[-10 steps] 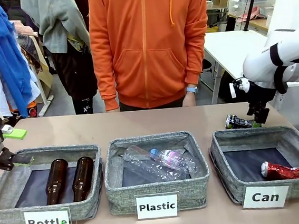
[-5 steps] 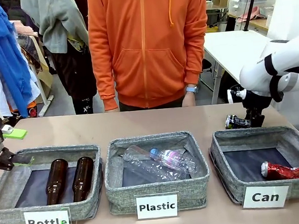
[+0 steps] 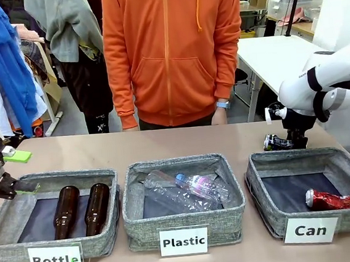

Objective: Sort the can waste into the basket.
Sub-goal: Pick up the can waste from the table and place it in the right Fabric basket.

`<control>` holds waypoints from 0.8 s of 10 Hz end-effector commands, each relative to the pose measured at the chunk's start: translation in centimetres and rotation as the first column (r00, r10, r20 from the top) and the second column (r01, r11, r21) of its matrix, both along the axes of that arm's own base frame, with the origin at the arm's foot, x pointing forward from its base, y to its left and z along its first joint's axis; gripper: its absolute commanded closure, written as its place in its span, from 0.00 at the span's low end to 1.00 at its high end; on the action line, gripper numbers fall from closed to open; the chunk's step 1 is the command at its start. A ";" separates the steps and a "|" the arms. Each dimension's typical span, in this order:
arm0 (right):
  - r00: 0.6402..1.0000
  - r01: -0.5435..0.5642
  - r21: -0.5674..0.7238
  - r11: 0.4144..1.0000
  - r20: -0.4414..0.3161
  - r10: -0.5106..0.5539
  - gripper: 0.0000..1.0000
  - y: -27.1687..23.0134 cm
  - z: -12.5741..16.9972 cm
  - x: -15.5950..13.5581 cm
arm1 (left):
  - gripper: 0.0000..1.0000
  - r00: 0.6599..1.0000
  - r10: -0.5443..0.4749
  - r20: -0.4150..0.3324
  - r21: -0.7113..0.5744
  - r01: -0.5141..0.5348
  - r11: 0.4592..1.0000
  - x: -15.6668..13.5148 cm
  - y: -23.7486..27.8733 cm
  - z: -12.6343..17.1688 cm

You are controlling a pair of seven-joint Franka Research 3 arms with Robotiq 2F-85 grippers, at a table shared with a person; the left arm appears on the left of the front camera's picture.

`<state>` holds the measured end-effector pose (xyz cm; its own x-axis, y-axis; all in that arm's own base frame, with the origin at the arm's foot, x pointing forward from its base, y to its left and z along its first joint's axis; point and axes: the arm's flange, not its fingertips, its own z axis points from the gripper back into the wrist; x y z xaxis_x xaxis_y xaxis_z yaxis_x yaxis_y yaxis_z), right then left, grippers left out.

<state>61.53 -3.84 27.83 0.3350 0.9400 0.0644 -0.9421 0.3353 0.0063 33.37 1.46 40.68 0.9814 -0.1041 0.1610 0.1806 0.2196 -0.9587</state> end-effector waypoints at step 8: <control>0.999 -0.003 -0.014 1.000 -0.053 0.002 1.00 0.4 -1.1 0.6 | 0.00 1.000 0.003 -0.010 0.010 -0.003 1.000 -0.2 0.2 0.3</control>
<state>61.20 -3.35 27.73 0.3237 0.9448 0.0512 -0.9455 0.3210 0.0553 33.37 1.46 40.68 0.9814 -0.1041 0.1610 0.1806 0.2196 -0.9587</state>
